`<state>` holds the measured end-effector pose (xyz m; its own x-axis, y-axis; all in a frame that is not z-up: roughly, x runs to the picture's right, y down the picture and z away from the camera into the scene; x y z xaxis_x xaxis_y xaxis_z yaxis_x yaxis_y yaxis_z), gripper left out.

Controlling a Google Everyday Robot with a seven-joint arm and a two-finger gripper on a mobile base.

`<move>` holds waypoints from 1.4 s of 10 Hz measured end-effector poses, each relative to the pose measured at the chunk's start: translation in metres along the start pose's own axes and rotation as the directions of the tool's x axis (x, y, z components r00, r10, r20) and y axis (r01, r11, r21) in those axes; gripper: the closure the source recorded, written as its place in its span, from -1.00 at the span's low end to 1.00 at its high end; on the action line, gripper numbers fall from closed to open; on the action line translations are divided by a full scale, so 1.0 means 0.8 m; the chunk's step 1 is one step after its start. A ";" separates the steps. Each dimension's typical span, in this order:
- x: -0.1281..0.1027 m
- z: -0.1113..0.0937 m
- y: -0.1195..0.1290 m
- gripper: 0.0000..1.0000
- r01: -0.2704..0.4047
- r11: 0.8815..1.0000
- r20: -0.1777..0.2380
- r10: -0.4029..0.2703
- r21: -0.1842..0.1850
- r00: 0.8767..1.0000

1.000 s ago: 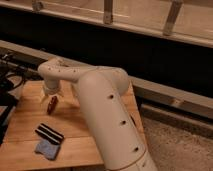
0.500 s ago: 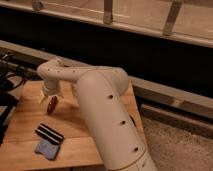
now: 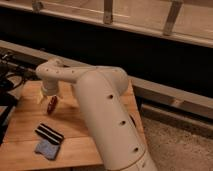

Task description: Place the pepper on the white sponge

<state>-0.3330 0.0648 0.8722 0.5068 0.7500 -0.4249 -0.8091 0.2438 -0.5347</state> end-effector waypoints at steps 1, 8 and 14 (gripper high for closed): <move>0.000 -0.001 -0.001 -0.60 -0.002 1.000 0.001 0.002 0.000 1.000; 0.000 0.035 -0.005 -0.60 -0.015 0.994 -0.011 0.013 -0.109 1.000; -0.002 0.074 0.011 -0.60 0.012 0.991 -0.115 -0.027 -0.130 0.993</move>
<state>-0.3588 0.1024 0.9112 0.5595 0.6675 -0.4914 -0.7574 0.1709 -0.6301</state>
